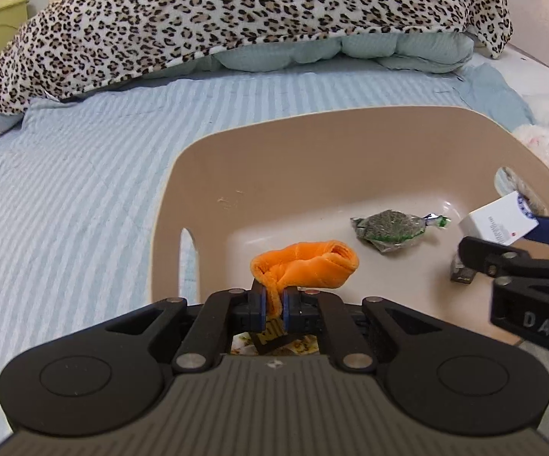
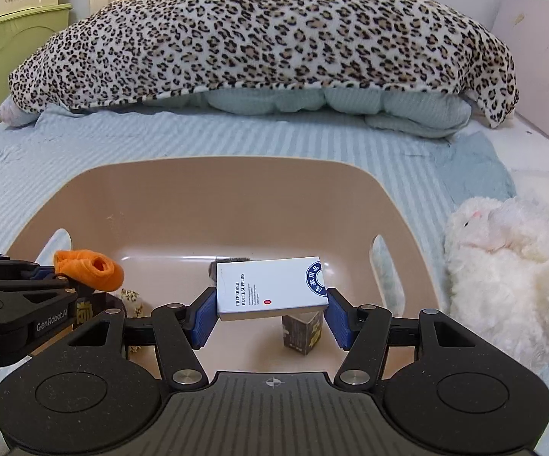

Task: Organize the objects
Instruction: 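Carry the sock and white box into the basket and open both grippers, then move both grippers toward the blue patterned box and hair clip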

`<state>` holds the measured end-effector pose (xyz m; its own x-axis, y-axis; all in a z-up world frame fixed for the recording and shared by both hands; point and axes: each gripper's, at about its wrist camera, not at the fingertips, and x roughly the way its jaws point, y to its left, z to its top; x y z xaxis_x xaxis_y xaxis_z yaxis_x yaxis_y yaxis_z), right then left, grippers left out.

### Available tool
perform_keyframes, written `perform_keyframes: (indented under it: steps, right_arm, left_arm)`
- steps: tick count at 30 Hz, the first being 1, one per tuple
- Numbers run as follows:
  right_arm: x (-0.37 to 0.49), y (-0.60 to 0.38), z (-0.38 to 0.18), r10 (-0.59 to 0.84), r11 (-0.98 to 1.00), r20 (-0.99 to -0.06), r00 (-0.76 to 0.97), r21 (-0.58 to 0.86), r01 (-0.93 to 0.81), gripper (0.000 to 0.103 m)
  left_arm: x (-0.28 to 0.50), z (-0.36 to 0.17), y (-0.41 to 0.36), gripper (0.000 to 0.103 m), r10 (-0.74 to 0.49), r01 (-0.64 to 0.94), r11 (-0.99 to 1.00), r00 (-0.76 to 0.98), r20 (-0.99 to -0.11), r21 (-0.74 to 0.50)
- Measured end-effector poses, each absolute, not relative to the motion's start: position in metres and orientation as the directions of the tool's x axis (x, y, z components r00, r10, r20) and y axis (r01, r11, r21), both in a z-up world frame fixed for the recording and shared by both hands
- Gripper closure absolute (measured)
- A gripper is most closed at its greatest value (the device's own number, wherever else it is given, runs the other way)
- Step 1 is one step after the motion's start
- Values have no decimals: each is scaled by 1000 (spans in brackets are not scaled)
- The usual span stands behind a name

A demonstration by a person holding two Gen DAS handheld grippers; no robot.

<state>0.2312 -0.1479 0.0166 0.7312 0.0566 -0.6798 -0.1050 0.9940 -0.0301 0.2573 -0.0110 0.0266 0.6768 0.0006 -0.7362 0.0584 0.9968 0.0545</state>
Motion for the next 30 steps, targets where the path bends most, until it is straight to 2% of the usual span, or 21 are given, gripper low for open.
perform_keyframes:
  steps: [1,3,4,6,8,10,13,17,23,30]
  right_arm:
    - [230,-149,17,57,994,-679,732,-27,-102,38]
    - [226,-151,21,61,995,-668,741,-16,-97,37]
    - [223,-153,25,64,996,-662,747,-10,-94,33]
    - [218,-156,31,69,996,-651,756,-2,-92,26]
    - [212,-160,38,66,996,-640,766,-4,-89,24]
    - [203,-164,43,63,996,-633,772,-8,-87,20]
    - [190,-168,50,61,996,-625,778,-11,-87,13]
    - [171,-170,56,53,996,-623,780,-25,-88,6]
    - [149,-170,51,49,996,-649,760,-22,-84,4]
    - [138,-169,16,53,996,-731,681,-7,-84,3]
  left_arm:
    - [258,29,-10,90,-5,53,998,677,-736,43]
    - [255,34,-9,82,-5,44,998,683,-730,35]
    - [255,37,-7,65,0,41,998,684,-730,38]
    - [252,44,-3,43,6,23,999,679,-734,30]
    - [246,53,2,40,-16,23,1000,688,-725,0]
    - [238,63,5,33,-14,21,1000,698,-716,0]
    - [223,75,8,27,0,15,1000,712,-702,15]
    - [202,82,14,27,1,14,1000,713,-702,16]
    - [176,74,22,27,9,22,999,690,-724,33]
    - [159,43,33,27,23,23,999,634,-773,48]
